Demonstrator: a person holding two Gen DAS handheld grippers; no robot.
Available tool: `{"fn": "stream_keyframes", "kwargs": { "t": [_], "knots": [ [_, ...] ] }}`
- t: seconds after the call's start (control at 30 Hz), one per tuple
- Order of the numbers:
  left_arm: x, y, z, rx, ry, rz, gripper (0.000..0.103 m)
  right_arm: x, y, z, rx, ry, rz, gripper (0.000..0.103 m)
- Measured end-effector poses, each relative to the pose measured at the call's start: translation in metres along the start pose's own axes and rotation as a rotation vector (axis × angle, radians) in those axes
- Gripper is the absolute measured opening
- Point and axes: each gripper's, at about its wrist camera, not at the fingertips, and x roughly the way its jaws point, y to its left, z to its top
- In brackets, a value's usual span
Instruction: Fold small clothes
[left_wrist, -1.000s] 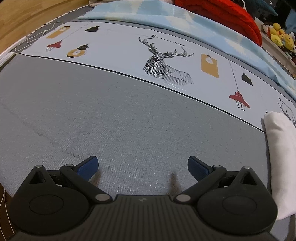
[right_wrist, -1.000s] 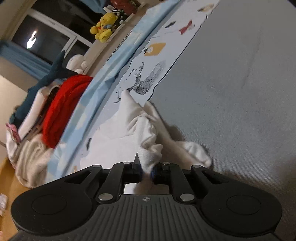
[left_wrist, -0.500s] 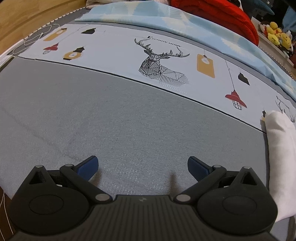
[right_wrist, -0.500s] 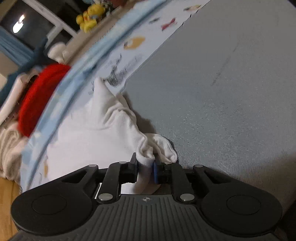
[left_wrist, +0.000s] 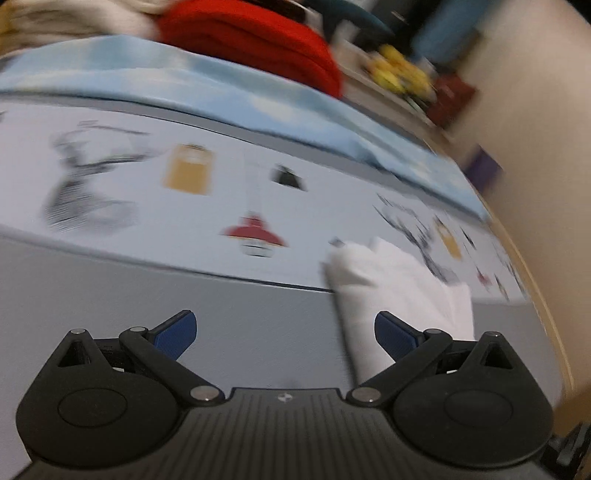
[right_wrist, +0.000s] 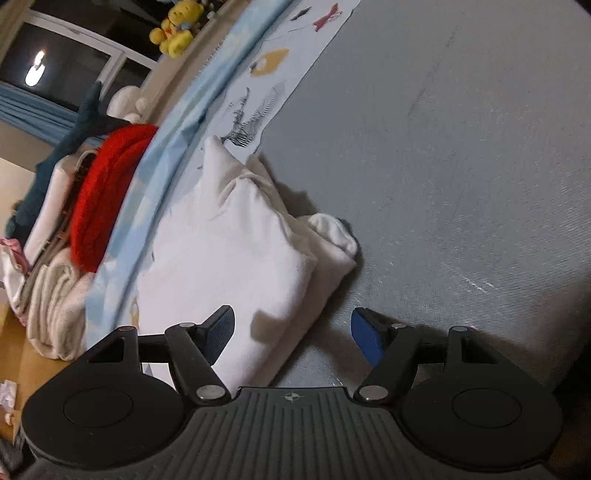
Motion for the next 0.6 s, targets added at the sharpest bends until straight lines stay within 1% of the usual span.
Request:
{"fn": "stream_keyframes", "kwargs": {
  "t": [0.07, 0.17, 0.23, 0.27, 0.33, 0.4, 0.43, 0.5, 0.53, 0.57, 0.6],
  "knots": [
    [0.037, -0.016, 0.010, 0.045, 0.055, -0.025, 0.103, 0.005, 0.003, 0.000, -0.024, -0.005, 0.021, 0.074],
    [0.084, -0.032, 0.020, 0.057, 0.122, -0.079, 0.103, 0.011, 0.003, -0.003, -0.028, -0.022, 0.047, 0.075],
    [0.112, -0.040, 0.027, 0.037, 0.146, -0.114, 0.103, 0.018, 0.006, -0.001, -0.030, -0.037, 0.059, 0.077],
    [0.126, -0.043, 0.031, 0.012, 0.152, -0.115, 0.103, 0.020, 0.007, -0.001, -0.036, -0.039, 0.066, 0.080],
    [0.149, -0.045, 0.040, -0.045, 0.153, -0.126, 0.103, 0.024, 0.007, 0.000, -0.043, -0.043, 0.080, 0.081],
    [0.168, -0.046, 0.048, -0.089, 0.169, -0.156, 0.102, 0.029, 0.008, 0.003, -0.055, -0.043, 0.098, 0.081],
    [0.176, -0.047, 0.052, -0.101, 0.176, -0.169, 0.099, 0.033, 0.009, 0.006, -0.064, -0.041, 0.109, 0.078],
    [0.185, -0.051, 0.057, -0.081, 0.175, -0.187, 0.060, 0.035, 0.006, 0.009, -0.075, -0.035, 0.108, 0.044],
    [0.189, -0.053, 0.059, -0.062, 0.176, -0.190, 0.032, 0.038, 0.001, 0.014, -0.064, -0.012, 0.090, 0.018],
    [0.192, -0.055, 0.060, -0.049, 0.174, -0.189, 0.018, 0.042, -0.005, 0.018, -0.033, 0.012, 0.093, 0.015],
    [0.191, -0.057, 0.060, -0.034, 0.172, -0.179, 0.018, 0.043, -0.009, 0.023, -0.006, 0.028, 0.108, 0.014]
  ]
}}
